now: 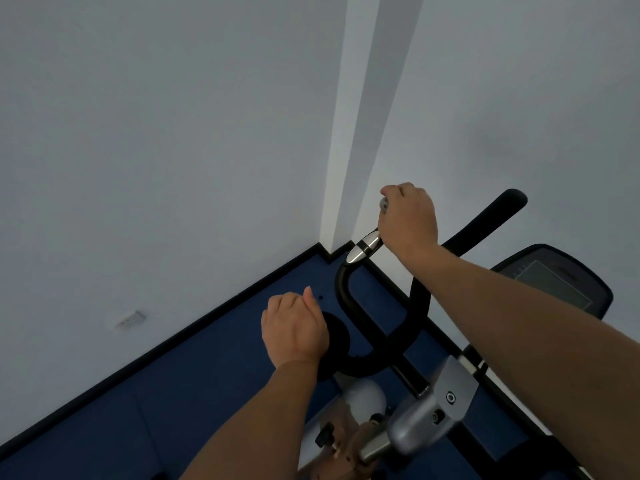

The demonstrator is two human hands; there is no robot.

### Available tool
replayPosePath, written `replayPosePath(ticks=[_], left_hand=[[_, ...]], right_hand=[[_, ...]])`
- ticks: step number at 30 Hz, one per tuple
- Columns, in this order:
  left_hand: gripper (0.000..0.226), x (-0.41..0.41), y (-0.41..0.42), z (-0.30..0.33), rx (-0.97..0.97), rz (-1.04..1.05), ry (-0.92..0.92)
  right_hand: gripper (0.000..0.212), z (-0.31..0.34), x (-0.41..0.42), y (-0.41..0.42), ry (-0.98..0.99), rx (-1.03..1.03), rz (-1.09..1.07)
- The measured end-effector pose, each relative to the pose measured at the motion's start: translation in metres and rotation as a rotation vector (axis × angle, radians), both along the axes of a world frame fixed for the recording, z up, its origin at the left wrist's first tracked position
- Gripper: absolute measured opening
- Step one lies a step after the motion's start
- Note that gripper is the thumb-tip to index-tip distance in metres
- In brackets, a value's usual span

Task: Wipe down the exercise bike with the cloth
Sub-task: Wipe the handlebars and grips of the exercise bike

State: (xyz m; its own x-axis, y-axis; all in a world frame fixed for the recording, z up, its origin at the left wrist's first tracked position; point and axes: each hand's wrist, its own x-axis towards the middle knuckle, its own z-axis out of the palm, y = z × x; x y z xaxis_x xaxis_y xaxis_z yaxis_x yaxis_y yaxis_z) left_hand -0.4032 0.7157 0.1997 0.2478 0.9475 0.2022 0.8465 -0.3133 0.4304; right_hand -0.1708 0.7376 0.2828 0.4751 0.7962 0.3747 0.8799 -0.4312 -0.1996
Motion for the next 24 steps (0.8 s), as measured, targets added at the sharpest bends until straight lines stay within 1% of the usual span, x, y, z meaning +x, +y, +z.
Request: replayPosePath(ticks=[1, 3, 5, 8, 9, 10, 13, 15, 17, 19, 22, 24], left_hand=[[0.062, 0.0, 0.001, 0.0, 0.0, -0.003, 0.0], [0.063, 0.0, 0.001, 0.001, -0.002, -0.007, 0.005], [0.063, 0.0, 0.0, 0.002, -0.006, -0.006, 0.01], [0.064, 0.0, 0.0, 0.002, -0.007, -0.001, 0.008], [0.063, 0.0, 0.0, 0.002, -0.004, 0.0, 0.01], [0.063, -0.001, 0.0, 0.002, -0.004, 0.0, 0.017], [0.064, -0.001, 0.001, 0.002, -0.007, -0.001, 0.034], [0.063, -0.001, 0.001, 0.001, -0.009, -0.002, 0.04], [0.061, -0.001, 0.001, 0.001, 0.001, -0.01, 0.043], [0.061, -0.001, 0.001, 0.003, -0.002, -0.003, 0.028], [0.062, -0.001, 0.002, 0.003, -0.019, 0.005, 0.021], [0.063, -0.001, 0.002, 0.002, -0.009, -0.002, 0.013]], right_hand=[[0.03, 0.002, 0.003, 0.0, -0.113, -0.106, 0.039], [0.025, 0.01, 0.01, 0.002, -0.262, -0.251, 0.097], [0.022, 0.018, 0.012, 0.003, -0.338, -0.379, 0.15], [0.022, 0.023, 0.004, 0.006, -0.425, -0.574, 0.274], [0.023, 0.023, -0.003, 0.006, -0.427, -0.631, 0.322], [0.024, 0.019, -0.011, 0.007, -0.389, -0.68, 0.362], [0.036, 0.007, -0.046, 0.011, -0.125, -0.767, 0.447], [0.043, -0.001, -0.073, 0.014, -0.047, -0.85, 0.515], [0.038, -0.012, -0.098, 0.012, -0.115, -0.937, 0.625], [0.03, -0.015, -0.113, 0.006, -0.2, -0.976, 0.679], [0.02, -0.011, -0.114, 0.002, -0.223, -0.982, 0.683], [0.024, -0.01, -0.103, 0.002, -0.276, -0.94, 0.657]])
